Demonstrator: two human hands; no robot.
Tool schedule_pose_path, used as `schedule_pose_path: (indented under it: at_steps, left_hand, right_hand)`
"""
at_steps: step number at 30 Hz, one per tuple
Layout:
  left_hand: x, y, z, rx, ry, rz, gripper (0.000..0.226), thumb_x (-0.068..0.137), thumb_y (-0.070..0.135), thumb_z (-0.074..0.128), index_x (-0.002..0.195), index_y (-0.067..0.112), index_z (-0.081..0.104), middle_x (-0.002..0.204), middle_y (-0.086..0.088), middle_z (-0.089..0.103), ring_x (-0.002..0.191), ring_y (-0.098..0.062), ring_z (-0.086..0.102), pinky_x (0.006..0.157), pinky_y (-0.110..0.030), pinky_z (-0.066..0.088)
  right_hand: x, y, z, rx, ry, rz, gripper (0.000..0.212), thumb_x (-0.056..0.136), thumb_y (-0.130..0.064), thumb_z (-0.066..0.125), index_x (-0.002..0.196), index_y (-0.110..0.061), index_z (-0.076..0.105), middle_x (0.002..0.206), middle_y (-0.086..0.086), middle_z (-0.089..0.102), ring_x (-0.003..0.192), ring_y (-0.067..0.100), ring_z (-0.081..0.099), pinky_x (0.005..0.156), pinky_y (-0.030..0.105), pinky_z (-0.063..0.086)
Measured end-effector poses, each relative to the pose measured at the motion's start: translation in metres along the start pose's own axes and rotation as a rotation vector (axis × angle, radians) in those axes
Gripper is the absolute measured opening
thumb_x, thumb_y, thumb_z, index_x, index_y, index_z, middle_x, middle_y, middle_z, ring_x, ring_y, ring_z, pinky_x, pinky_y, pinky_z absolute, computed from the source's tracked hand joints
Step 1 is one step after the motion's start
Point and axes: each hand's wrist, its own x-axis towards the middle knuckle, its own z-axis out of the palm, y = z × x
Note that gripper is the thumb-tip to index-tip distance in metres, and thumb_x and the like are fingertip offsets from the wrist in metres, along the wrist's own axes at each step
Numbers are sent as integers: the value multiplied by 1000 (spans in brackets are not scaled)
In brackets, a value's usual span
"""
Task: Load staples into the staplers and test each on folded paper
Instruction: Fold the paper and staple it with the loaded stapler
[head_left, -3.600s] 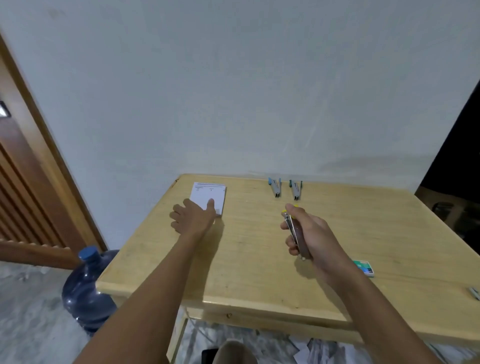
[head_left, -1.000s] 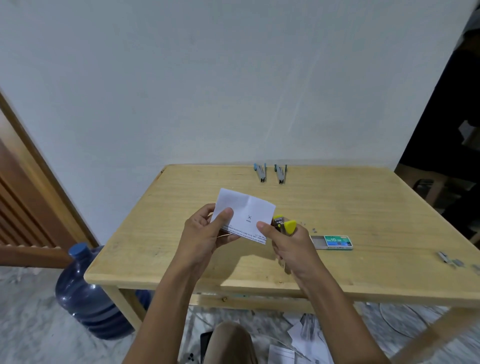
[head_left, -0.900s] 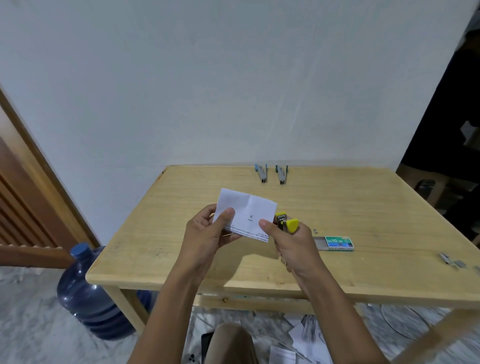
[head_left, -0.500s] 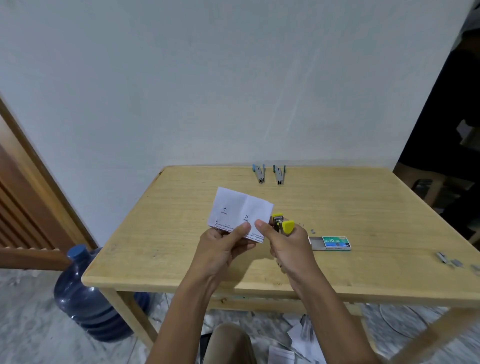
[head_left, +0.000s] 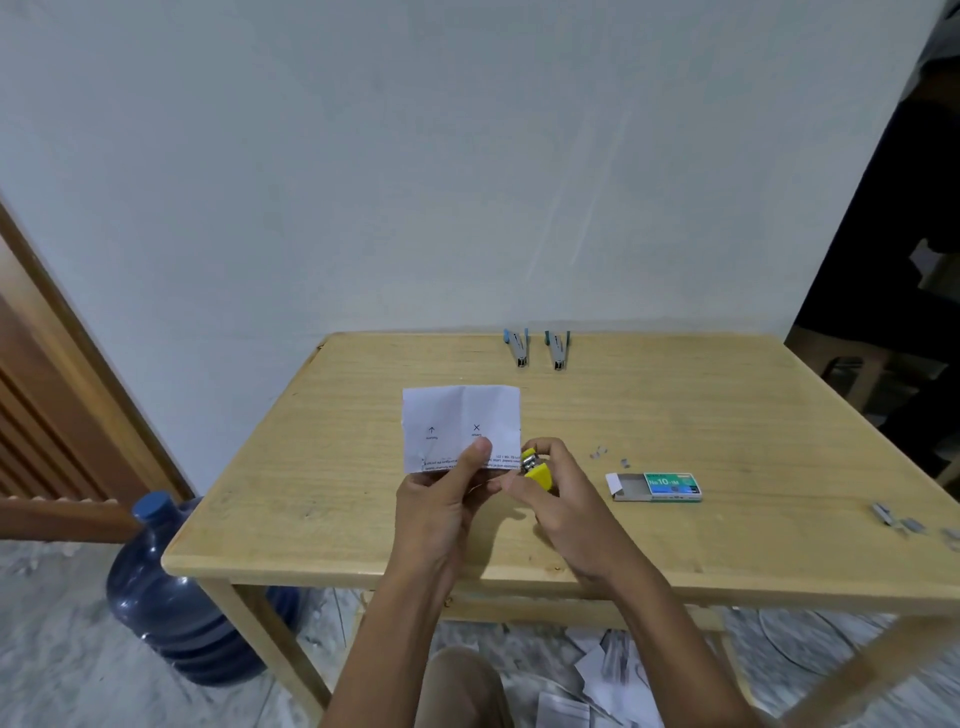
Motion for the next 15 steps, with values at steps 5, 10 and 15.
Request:
schedule_pose_path:
  at_steps: [5, 10, 15]
  left_hand:
    - [-5, -1, 0, 18, 4, 59, 34, 74, 7, 79, 106, 4, 71, 100, -17, 75, 92, -33, 71, 84, -41, 57]
    - [-5, -2, -7, 108, -3, 124, 22, 75, 8, 82, 95, 14, 78, 100, -16, 75, 99, -35, 71, 88, -44, 55]
    - [-6, -1, -11, 146, -27, 124, 25, 72, 16, 81, 97, 14, 77, 102, -18, 74, 101, -40, 70, 91, -48, 55]
  right_hand:
    - [1, 0, 1, 65, -142, 23, 38, 83, -44, 55, 112, -27, 38, 88, -11, 56, 53, -8, 50, 54, 12, 34]
    - [0, 2, 2, 100, -163, -3, 36, 92, -39, 59, 115, -20, 39, 80, -16, 52, 60, -10, 53, 58, 13, 38]
    - [-2, 1, 2, 114, -149, -34, 38, 91, -39, 64, 119, -21, 44, 91, -13, 59, 66, -7, 53, 67, 18, 40]
